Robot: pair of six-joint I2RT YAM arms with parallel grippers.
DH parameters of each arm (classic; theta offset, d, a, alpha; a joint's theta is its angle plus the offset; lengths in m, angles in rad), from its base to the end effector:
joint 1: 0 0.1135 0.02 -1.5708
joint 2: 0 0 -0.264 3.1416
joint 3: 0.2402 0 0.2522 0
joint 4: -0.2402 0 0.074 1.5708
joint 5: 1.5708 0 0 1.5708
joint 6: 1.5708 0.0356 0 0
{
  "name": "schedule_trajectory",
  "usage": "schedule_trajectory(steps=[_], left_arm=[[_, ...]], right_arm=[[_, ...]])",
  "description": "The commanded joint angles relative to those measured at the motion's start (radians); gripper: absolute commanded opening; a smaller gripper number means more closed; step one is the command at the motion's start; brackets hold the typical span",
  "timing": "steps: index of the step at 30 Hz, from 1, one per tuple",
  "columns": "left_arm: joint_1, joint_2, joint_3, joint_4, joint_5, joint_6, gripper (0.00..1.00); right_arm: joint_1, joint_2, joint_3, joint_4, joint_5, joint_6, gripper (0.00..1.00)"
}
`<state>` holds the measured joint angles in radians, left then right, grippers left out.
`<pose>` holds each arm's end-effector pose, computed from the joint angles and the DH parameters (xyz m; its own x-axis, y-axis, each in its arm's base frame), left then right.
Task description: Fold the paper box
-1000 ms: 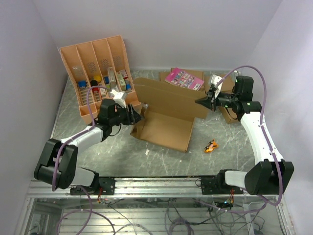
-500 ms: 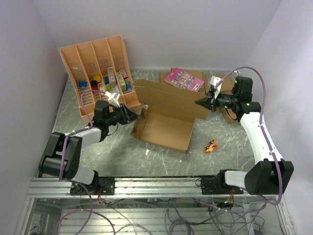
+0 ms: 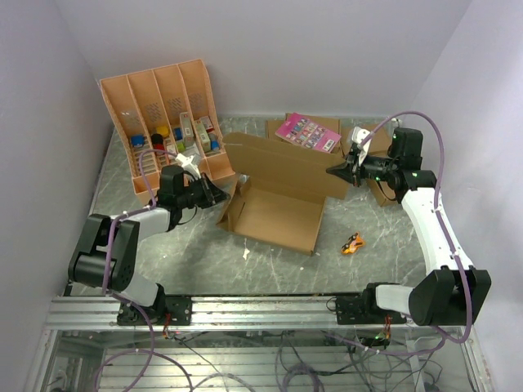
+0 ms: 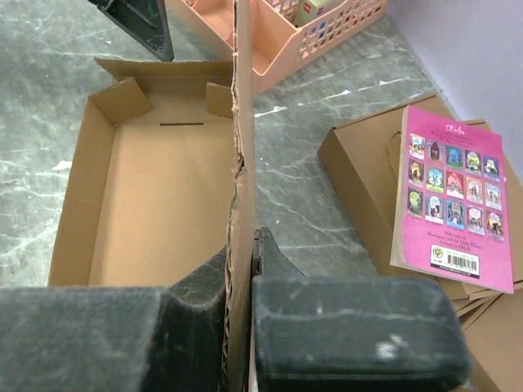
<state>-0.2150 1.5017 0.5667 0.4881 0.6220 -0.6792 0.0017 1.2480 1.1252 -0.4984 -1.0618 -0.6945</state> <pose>0.2773 -0.0818 0.1709 -0.7599 -0.3566 -0.5435 0.2691 0.5885 -0.7624 0.2609 0.0315 0.3402 0.0078 -0.3119 -0.9501 -0.9187 0.3729 -0.1299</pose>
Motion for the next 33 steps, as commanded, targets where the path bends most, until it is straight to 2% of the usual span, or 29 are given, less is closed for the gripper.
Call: schedule_trajectory(steps=[1, 6, 11, 17, 27, 33], left_arm=[[-0.003, -0.010, 0.075, -0.187, -0.080, 0.141, 0.07], [-0.016, 0.006, 0.096, -0.248, -0.127, 0.182, 0.11], [-0.017, 0.021, 0.091, -0.230, -0.115, 0.176, 0.18], [-0.017, 0.038, 0.045, -0.099, -0.032, 0.108, 0.33], [-0.017, 0.123, 0.003, 0.128, 0.105, -0.019, 0.42], [-0.017, 0.126, 0.005, 0.150, 0.129, -0.044, 0.47]], right_arm=[[0.004, -0.026, -0.007, 0.014, -0.013, -0.005, 0.00], [0.004, -0.028, -0.007, 0.014, -0.013, -0.004, 0.00], [0.004, -0.030, -0.007, 0.012, -0.013, -0.007, 0.00], [0.004, -0.030, -0.008, 0.006, -0.015, -0.014, 0.00], [0.004, -0.033, -0.013, -0.003, -0.018, -0.025, 0.00], [0.004, -0.035, -0.017, -0.003, -0.022, -0.024, 0.00]])
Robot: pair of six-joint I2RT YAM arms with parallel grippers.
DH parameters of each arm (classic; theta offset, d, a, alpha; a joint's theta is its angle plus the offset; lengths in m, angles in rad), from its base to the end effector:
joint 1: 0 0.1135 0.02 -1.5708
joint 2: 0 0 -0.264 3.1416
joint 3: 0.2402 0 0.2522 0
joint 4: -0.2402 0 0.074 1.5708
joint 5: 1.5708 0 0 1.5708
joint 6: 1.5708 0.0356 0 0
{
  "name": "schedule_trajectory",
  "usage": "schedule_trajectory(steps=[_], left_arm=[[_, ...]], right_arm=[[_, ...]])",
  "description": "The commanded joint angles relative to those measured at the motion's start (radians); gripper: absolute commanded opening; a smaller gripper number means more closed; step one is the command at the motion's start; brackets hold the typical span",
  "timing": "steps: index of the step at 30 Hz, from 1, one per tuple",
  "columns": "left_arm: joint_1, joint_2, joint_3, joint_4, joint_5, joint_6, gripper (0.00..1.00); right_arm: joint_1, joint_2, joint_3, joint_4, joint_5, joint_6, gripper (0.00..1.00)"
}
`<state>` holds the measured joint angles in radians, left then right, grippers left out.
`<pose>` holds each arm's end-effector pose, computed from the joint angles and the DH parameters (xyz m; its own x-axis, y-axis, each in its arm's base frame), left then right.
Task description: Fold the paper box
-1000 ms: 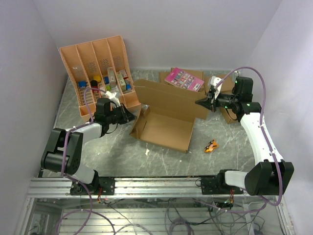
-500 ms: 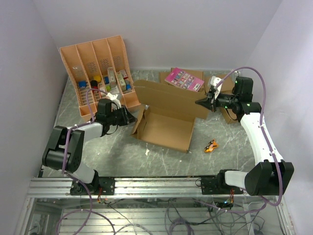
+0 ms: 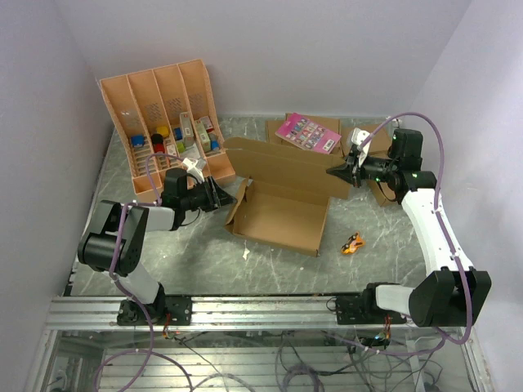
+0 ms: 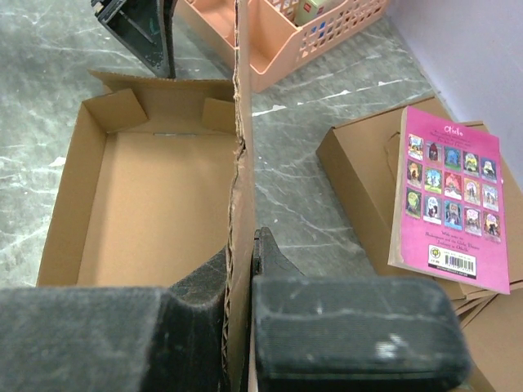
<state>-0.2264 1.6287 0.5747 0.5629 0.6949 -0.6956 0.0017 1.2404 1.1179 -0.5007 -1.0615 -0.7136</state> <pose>0.2851 -0.0891 0.1459 -0.8159 -0.3172 -0.4834 0.2603 0.5451 -0.7969 0.2589 0.0315 0.3395 0.0234 -0.3191 -0.9474 -0.9186 0.3671 -0.1463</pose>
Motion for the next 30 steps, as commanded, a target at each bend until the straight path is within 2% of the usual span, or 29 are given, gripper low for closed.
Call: schedule_trajectory(steps=[1, 7, 11, 23, 26, 30], left_arm=[[-0.005, 0.000, -0.002, 0.071, 0.058, -0.028, 0.47], [-0.005, 0.014, -0.004, 0.121, 0.105, -0.093, 0.49], [-0.007, 0.018, 0.008, 0.099, 0.122, -0.100, 0.51], [-0.015, -0.010, 0.068, -0.209, 0.042, 0.070, 0.53], [-0.016, -0.007, 0.071, -0.212, 0.046, 0.075, 0.50], [-0.020, -0.003, 0.078, -0.212, 0.049, 0.076, 0.40]], right_arm=[[0.004, -0.028, -0.010, -0.001, -0.023, -0.006, 0.00], [0.004, -0.038, -0.015, -0.002, -0.035, -0.009, 0.00], [0.004, -0.044, -0.021, 0.001, -0.049, -0.012, 0.00], [0.004, -0.055, -0.026, 0.007, -0.058, -0.007, 0.00], [0.004, -0.055, -0.027, 0.007, -0.058, -0.009, 0.00], [0.004, -0.057, -0.030, 0.008, -0.059, -0.009, 0.00]])
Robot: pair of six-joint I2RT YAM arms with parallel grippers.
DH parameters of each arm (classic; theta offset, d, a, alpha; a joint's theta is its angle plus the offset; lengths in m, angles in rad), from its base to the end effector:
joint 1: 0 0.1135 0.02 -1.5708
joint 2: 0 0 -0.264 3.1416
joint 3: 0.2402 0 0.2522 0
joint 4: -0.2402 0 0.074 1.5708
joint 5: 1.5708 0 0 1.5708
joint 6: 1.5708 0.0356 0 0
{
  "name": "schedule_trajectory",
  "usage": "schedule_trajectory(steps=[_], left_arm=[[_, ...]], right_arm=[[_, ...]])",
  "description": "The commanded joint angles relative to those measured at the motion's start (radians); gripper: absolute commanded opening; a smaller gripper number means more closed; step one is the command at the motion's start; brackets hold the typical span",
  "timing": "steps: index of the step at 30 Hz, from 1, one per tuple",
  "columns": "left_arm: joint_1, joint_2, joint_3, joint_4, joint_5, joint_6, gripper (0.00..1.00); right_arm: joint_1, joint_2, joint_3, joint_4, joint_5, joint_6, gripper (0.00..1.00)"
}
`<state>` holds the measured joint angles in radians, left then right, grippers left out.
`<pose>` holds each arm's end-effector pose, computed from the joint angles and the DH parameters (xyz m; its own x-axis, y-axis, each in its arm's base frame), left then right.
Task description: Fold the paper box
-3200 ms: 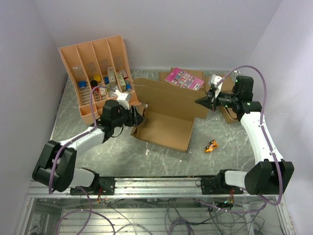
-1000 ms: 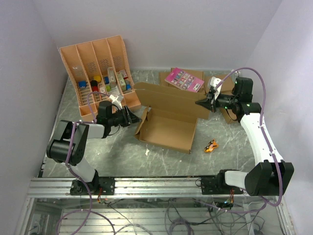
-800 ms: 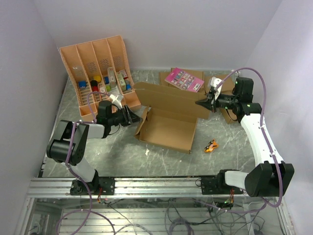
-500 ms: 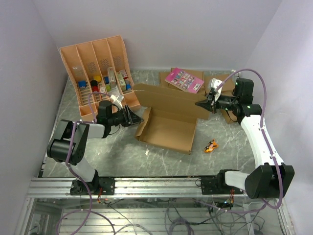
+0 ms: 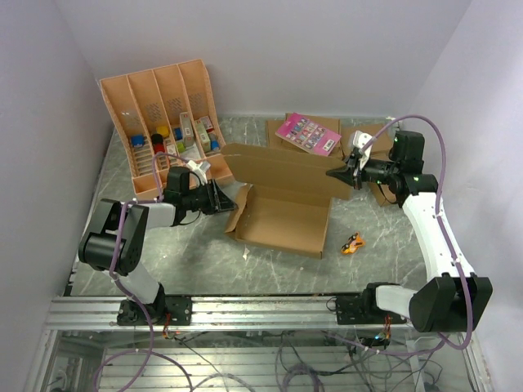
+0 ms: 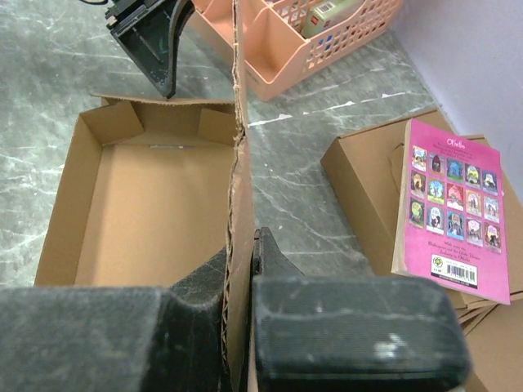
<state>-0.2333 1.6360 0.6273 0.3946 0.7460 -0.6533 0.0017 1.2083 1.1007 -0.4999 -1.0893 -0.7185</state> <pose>0.2866 -0.0930 0.1439 -0.8764 -0.2505 -0.4113 0.2226 0.5465 -0.8073 0.2506 0.0320 0.3420 0.0498 -0.3048 -0.9511 -0.9242 0.3471 -0.1596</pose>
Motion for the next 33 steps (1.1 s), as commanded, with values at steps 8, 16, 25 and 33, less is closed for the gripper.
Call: schedule_trajectory(steps=[8, 16, 25, 33], left_arm=[[-0.032, -0.030, 0.090, -0.256, -0.124, 0.168, 0.23], [-0.034, -0.038, 0.057, -0.251, -0.140, 0.171, 0.39], [-0.035, -0.050, 0.023, -0.168, -0.072, 0.117, 0.60], [-0.035, 0.001, -0.056, 0.104, 0.072, -0.040, 0.61]], right_arm=[[0.004, -0.031, -0.016, 0.016, -0.032, 0.008, 0.00], [0.004, -0.036, -0.021, 0.025, -0.034, 0.014, 0.00], [0.004, -0.042, -0.025, 0.029, -0.038, 0.018, 0.00], [0.004, -0.046, -0.028, 0.030, -0.044, 0.023, 0.00]])
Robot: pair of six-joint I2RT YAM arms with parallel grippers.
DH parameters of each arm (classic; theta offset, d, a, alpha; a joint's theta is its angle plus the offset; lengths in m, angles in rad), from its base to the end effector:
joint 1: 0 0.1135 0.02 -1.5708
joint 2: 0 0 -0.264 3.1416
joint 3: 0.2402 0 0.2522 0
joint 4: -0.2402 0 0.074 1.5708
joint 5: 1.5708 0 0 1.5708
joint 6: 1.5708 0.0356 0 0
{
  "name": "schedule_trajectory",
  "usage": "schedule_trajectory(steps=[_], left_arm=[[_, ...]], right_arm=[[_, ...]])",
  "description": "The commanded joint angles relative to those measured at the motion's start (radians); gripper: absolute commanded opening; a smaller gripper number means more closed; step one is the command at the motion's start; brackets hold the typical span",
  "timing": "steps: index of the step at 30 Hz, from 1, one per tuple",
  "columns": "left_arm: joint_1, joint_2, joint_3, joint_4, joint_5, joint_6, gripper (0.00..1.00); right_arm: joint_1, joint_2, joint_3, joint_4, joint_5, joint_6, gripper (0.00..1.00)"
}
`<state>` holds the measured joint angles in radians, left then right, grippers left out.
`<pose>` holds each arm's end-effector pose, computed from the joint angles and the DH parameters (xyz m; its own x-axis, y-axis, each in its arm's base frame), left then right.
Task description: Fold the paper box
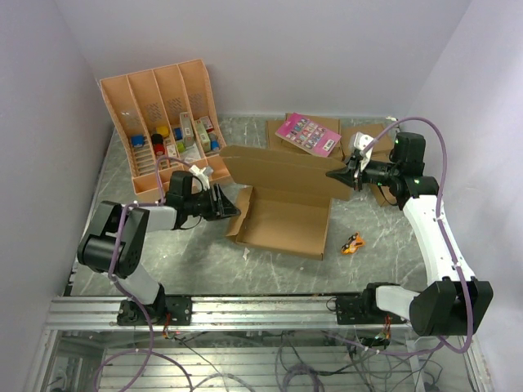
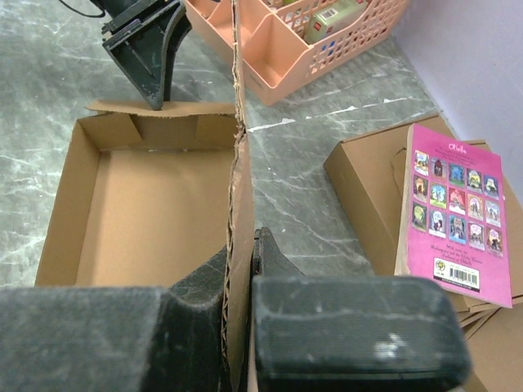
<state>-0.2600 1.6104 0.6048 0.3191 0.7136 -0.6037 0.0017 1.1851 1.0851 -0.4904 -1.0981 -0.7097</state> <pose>0.2746 -0.0972 0.1386 -0.8923 -0.2067 -0.4012 0.2151 0.5868 -0.7806 0.2453 0.0321 0.3431 0.0602 -0.2966 -0.9531 -0.9244 0.3438 -0.1653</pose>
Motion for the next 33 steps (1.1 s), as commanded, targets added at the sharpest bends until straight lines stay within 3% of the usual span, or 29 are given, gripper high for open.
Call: schedule_trajectory(steps=[1, 9, 24, 33], left_arm=[[-0.008, 0.031, -0.038, 0.213, 0.114, -0.110, 0.61], [-0.017, 0.055, -0.069, 0.404, 0.166, -0.236, 0.62], [-0.040, 0.023, 0.002, 0.227, 0.069, -0.141, 0.63], [-0.061, 0.021, -0.015, 0.357, 0.062, -0.223, 0.64]], right_arm=[[0.004, -0.024, -0.012, 0.021, -0.037, 0.013, 0.00], [0.004, -0.015, 0.001, -0.016, -0.053, -0.011, 0.00], [0.014, -0.001, 0.126, 0.169, -0.215, 0.269, 0.00], [0.034, 0.001, 0.119, 0.229, -0.216, 0.318, 0.00]])
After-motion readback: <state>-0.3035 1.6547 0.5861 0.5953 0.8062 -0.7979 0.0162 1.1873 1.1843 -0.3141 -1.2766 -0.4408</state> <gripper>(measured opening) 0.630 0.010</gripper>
